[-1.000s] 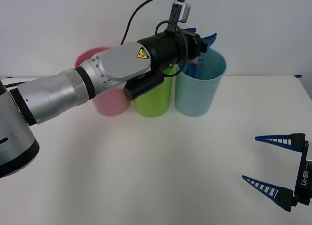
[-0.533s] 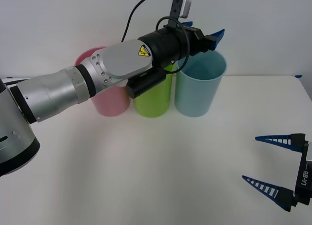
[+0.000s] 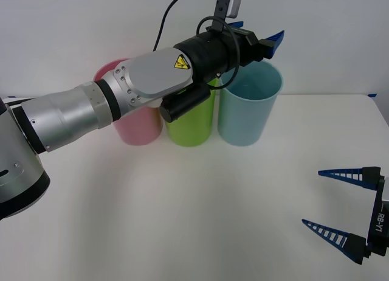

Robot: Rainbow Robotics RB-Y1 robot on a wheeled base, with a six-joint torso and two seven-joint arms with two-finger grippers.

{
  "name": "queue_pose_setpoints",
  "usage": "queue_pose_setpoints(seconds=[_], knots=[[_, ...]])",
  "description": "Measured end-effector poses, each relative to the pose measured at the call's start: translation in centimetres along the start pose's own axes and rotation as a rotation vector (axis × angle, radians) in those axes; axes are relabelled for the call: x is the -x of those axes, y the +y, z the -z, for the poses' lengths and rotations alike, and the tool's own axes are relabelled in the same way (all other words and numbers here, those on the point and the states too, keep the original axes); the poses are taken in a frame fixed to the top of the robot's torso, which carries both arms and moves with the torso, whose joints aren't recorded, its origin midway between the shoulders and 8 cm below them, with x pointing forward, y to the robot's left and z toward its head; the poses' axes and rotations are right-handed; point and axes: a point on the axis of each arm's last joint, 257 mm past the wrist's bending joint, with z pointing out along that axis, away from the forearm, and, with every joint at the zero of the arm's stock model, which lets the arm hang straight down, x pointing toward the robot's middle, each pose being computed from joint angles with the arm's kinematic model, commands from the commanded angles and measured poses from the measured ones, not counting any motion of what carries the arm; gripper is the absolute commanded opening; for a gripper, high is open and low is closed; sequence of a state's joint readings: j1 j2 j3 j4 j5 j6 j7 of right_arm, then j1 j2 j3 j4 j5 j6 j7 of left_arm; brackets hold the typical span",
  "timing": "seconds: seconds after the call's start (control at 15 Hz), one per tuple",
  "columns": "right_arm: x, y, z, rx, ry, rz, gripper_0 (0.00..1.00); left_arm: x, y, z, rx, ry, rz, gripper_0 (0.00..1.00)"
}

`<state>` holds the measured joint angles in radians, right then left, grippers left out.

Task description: Put cans in the blue bin and PET bottles in the pink bin and trash in the green bin.

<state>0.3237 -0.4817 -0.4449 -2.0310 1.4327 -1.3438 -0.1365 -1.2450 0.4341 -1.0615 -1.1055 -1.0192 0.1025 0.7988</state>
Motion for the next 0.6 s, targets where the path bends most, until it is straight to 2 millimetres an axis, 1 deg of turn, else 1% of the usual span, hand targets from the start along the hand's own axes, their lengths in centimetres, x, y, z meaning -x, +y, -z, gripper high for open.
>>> queue_pose_setpoints(seconds=[0.27, 0.4, 0.53, 0.6], knots=[[0.0, 0.0, 0.0, 0.0, 0.0, 0.0, 1.0, 3.9, -0.5, -0.6, -0.009, -0.042, 0.021, 1.0], [0.0, 0.0, 0.0, 0.0, 0.0, 0.0, 1.0, 5.7, -0.6, -0.5, -0.017, -0.058, 0.043, 1.0], [0.0, 0.0, 0.0, 0.0, 0.0, 0.0, 1.0, 7.7, -1.0, 0.5, -0.04, -0.075, 0.071, 1.0], [0.0, 0.0, 0.0, 0.0, 0.0, 0.0, 1.0, 8.6, -1.2, 1.3, -0.059, -0.079, 0.077, 1.0]])
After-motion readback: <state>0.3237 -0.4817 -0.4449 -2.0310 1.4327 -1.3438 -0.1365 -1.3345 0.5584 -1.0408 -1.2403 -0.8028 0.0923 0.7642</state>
